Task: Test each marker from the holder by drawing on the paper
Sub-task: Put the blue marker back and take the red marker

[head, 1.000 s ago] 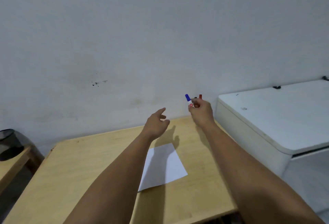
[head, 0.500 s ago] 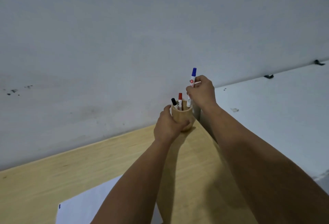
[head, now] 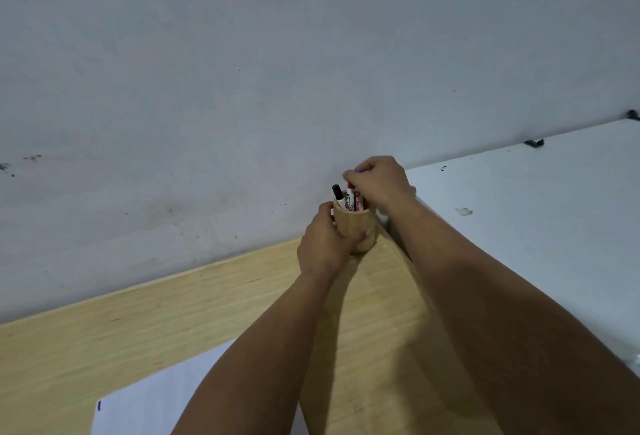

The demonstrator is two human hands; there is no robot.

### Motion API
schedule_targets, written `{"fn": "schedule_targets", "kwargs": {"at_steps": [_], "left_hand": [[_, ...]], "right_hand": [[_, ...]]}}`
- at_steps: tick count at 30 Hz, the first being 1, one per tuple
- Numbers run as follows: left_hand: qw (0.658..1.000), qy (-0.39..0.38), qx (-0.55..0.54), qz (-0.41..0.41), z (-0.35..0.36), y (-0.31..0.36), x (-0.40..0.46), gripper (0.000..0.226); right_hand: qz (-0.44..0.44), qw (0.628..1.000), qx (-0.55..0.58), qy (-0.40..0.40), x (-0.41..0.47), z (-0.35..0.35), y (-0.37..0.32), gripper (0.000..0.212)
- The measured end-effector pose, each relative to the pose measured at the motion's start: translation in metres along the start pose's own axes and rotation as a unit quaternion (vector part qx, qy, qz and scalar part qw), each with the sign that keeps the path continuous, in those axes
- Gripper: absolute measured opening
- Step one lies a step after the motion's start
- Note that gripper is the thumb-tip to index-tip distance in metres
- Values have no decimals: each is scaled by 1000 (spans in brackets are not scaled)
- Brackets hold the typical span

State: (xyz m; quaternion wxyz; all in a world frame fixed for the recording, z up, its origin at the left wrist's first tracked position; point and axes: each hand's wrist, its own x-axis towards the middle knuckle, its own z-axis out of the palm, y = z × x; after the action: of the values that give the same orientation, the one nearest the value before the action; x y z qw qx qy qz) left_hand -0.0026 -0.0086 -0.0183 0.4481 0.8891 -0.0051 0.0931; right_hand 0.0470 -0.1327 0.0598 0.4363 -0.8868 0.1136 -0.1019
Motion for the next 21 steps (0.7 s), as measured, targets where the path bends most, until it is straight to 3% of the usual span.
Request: {"fn": "schedule_targets", "kwargs": {"at_steps": [2,5,8,13,17,21], "left_hand": [[1000,-5,4,-3,0,0,0,68],[1000,-9,5,-7,1,1,0,65],[1000,-20,18,0,-1,2,1,70],[998,-36,45,-1,-26,6,-7,106],[998,-17,68,10,-65,10,-21,84],[995,22,96,12,-114,18,-41,58]], "right_hand": [[7,999,-22,-44,1,2,-1,32],[8,999,-26,-42,-1,4,-2,35],[-1,1000,17,6,-8,1,-8,28],[-62,983,130,118,-17,-27,-45,24],[-124,959,193,164,-36,-53,-78,24],[-156,949,261,82,-74,-60,-102,15]]}}
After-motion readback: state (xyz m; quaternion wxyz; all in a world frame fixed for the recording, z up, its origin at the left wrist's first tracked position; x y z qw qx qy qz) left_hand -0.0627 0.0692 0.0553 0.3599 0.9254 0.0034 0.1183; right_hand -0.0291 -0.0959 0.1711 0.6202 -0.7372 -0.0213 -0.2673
